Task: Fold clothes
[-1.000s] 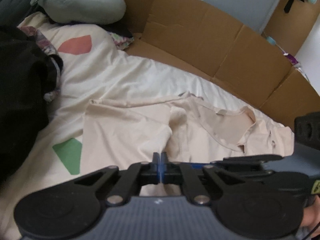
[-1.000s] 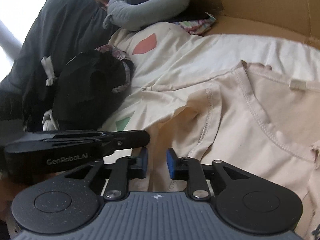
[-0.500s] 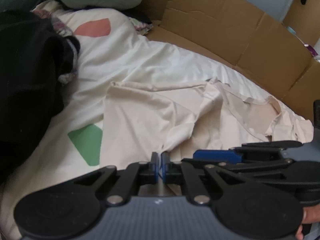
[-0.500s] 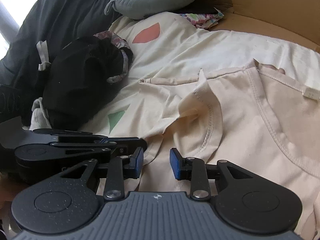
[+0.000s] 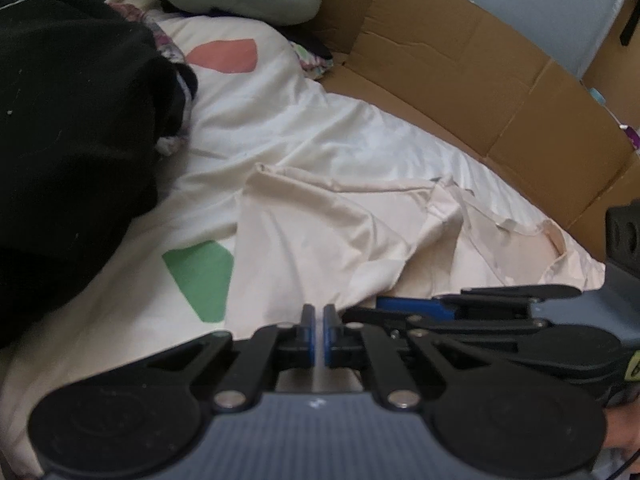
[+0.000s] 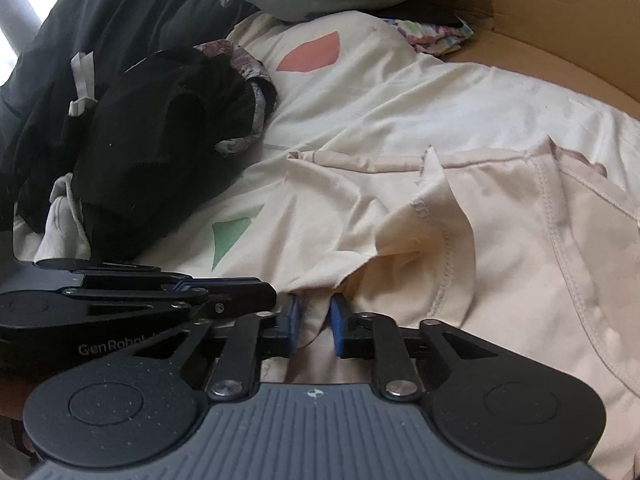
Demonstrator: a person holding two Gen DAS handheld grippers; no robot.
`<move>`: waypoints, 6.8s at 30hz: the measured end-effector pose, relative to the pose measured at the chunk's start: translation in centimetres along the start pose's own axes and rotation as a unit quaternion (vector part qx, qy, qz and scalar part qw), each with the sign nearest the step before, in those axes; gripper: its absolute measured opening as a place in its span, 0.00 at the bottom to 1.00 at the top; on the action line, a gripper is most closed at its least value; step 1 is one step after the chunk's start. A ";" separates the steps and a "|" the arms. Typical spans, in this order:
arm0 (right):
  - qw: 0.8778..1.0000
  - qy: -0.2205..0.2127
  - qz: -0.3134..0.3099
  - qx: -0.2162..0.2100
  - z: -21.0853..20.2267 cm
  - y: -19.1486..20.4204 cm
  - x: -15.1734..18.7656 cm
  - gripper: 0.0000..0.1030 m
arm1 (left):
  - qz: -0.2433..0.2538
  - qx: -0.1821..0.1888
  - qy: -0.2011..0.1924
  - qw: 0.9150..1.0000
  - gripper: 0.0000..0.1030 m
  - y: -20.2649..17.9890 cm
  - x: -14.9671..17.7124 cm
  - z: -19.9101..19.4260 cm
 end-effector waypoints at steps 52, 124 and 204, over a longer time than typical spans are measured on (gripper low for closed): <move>0.999 -0.003 0.016 0.052 -4.7 -4.0 -0.5 0.01 | 0.083 -0.066 0.002 0.994 0.00 3.2 -0.7 -2.4; 0.999 0.014 -0.013 -0.038 -1.7 -8.4 -7.4 0.15 | 0.030 -0.037 -0.023 0.999 0.11 1.4 -0.1 -4.1; 0.987 -0.002 -0.134 0.086 -9.3 -5.3 -3.1 0.41 | 0.095 -0.032 -0.015 0.995 0.34 1.9 -6.7 -0.6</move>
Point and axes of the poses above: each gripper's, at about its wrist camera, not at the fingertips, and z roughly the way its jaws point, y to its left, x to its underside, the point moved 10 cm from there along z, roughly the way its jaws point, and after that the axes turned 10 degrees about -y, right-handed, at the moved point
